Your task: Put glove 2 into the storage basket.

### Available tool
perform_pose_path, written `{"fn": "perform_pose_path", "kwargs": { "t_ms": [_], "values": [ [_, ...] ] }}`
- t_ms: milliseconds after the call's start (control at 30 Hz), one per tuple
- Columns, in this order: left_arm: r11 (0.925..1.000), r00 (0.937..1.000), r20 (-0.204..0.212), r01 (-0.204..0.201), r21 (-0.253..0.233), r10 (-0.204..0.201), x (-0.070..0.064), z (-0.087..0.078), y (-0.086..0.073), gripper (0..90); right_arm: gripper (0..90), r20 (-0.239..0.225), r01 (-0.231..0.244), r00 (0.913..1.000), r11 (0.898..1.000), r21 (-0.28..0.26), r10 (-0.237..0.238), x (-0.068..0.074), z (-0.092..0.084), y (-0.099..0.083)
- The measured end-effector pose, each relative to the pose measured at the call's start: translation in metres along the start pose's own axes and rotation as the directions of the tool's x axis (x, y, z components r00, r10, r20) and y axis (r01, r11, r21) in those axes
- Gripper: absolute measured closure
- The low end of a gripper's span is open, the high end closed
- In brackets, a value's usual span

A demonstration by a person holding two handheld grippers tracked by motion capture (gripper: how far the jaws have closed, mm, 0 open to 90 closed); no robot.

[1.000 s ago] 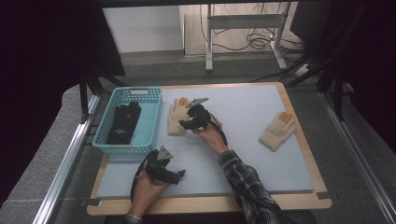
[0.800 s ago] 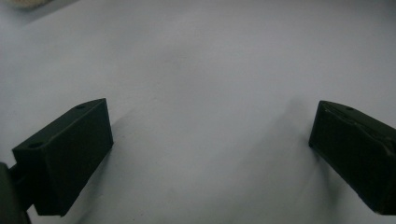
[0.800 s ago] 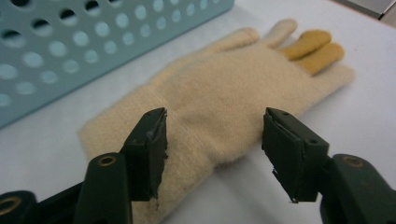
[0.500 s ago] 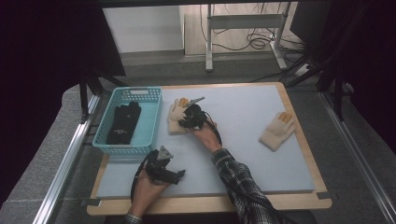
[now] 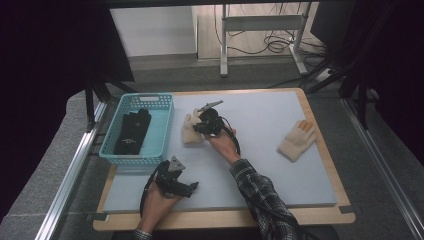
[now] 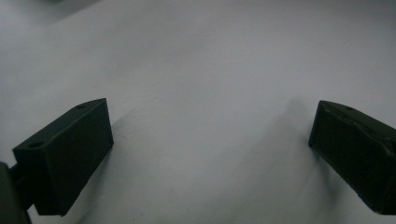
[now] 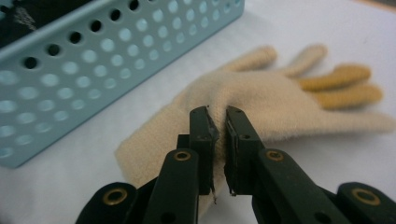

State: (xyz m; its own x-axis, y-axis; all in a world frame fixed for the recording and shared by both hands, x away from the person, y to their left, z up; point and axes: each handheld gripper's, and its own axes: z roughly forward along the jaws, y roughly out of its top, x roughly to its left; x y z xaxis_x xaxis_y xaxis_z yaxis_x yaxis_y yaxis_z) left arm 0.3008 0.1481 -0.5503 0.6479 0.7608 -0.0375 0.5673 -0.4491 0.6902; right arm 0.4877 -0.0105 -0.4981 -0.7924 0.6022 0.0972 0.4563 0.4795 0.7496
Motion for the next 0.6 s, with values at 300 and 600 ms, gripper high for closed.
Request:
{"fn": "perform_pose_path", "kwargs": {
  "t_ms": [300,600],
  "values": [
    [1.0000,1.0000,-0.001,-0.003,0.000,0.003,0.000,0.000,0.000,0.1,81.5,0.031,0.057,0.9980,0.997,-0.052,-0.056,0.005,-0.058,-0.002],
    [1.0000,1.0000,-0.001,0.001,-0.002,-0.001,0.000,0.000,0.000,0.3,81.2,0.080,0.052,0.9957,0.995,-0.080,-0.046,0.003,-0.122,-0.027]
  ]
}}
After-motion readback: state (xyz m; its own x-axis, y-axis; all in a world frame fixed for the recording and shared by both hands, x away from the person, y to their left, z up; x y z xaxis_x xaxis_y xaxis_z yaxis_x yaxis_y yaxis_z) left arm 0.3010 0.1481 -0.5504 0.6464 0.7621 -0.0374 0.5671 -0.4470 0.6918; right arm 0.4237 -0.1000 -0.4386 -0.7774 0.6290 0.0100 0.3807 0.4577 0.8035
